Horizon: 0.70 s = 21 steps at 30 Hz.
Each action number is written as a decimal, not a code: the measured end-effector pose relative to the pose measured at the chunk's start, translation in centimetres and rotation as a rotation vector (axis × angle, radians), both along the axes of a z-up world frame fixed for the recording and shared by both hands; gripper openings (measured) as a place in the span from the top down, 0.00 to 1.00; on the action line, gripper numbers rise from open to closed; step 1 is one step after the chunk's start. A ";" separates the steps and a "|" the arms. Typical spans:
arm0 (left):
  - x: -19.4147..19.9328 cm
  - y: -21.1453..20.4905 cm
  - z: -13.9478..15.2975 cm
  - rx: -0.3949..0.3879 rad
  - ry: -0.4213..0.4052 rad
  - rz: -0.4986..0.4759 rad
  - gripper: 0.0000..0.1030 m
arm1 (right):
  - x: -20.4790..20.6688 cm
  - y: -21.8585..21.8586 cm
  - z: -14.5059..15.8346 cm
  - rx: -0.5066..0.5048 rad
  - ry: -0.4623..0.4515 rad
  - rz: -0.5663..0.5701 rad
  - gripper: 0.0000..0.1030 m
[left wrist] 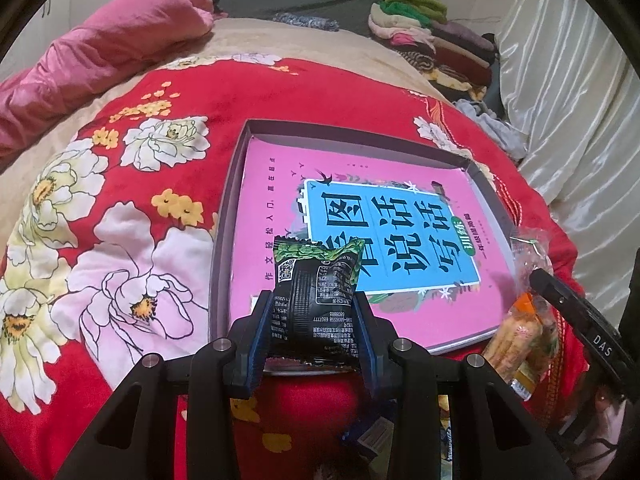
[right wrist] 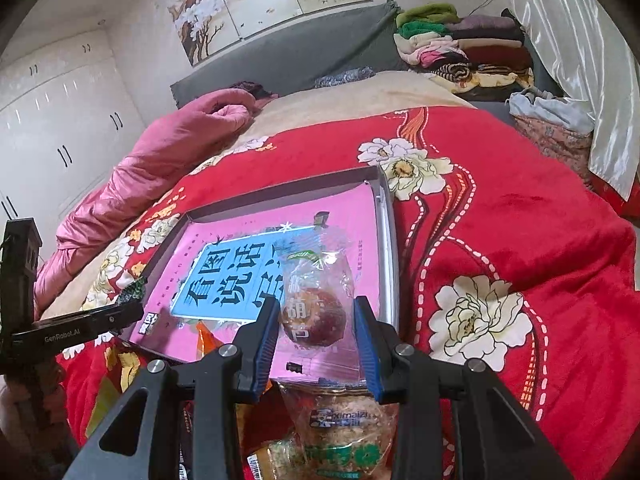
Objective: Organize snacks
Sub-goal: 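Carry the black bag and the round-cake bag over the tray with both tools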
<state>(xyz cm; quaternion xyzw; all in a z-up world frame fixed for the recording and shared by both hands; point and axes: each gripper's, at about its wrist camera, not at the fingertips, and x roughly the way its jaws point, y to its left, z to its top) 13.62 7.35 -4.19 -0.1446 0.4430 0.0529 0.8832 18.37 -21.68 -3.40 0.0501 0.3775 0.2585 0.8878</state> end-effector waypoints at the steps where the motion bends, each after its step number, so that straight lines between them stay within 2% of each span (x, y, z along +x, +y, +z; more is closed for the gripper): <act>1: 0.0 0.0 -0.1 0.000 0.001 0.000 0.61 | 0.0 0.0 -0.1 -0.001 0.003 0.000 0.63; 8: 0.2 -0.4 -0.2 0.043 0.004 -0.002 0.61 | 0.1 0.0 -0.4 -0.006 0.018 -0.002 0.63; 21: 0.6 -0.6 -0.8 0.048 0.012 -0.007 0.61 | 0.3 0.2 -0.9 -0.044 0.037 0.000 0.63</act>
